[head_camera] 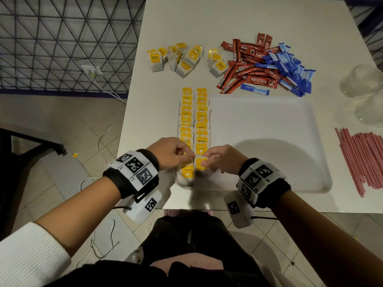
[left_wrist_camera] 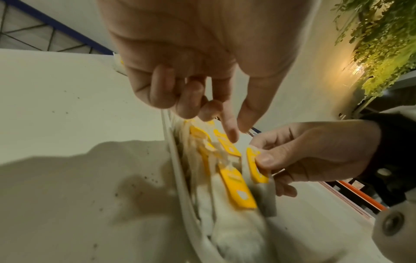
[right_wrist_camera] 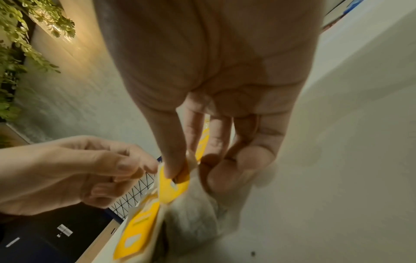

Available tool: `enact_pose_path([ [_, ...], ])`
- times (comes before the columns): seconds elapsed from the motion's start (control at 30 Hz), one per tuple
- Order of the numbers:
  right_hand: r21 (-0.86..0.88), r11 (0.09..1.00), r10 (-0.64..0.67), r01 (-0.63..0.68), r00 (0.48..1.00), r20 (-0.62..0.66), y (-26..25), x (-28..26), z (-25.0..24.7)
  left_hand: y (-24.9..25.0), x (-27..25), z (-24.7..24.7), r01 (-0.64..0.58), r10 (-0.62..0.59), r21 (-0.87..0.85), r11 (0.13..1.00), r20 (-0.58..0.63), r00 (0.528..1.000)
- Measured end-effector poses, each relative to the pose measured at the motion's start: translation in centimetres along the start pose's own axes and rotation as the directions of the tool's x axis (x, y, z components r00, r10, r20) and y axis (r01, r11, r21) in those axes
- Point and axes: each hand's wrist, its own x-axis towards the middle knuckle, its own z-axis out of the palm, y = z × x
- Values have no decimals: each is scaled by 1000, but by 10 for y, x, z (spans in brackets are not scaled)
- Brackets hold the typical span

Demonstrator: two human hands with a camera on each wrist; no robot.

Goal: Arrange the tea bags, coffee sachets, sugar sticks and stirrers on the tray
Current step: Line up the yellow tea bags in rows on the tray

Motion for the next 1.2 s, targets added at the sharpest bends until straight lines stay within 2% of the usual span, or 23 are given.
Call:
enact_pose_path([
  [0.1, -17, 1000, -23, 22, 996, -84, 3, 7, 0, 0, 2, -5, 23, -26, -35, 999, -76, 997],
  [0.27, -51, 996, -86, 78, 979, -183, 6, 12, 1, 2, 9, -5, 76, -75, 17, 997, -67, 995],
  [0.57, -43, 997, -72, 62, 962, -264, 7, 16, 8, 12, 18, 11, 72, -70, 298, 952, -15, 997],
  [0.8, -54, 997, -72, 60, 964, -256, 9, 17, 6, 22, 24, 16, 44, -26, 519, 854, -43, 999],
  [1.0, -44, 998, -59, 51, 977, -205, -4, 12, -19, 29, 24, 3, 91, -86, 487, 868, -32, 996],
  [1.1, -108, 994, -36, 15, 981, -191, -22, 16, -44, 35, 26, -21, 139, -131, 400, 906, -47, 990],
  [1.2, -201, 979, -82, 42, 977, -196, -46, 22, -73, 42, 32, -54, 124, -107, 276, 953, -77, 991],
])
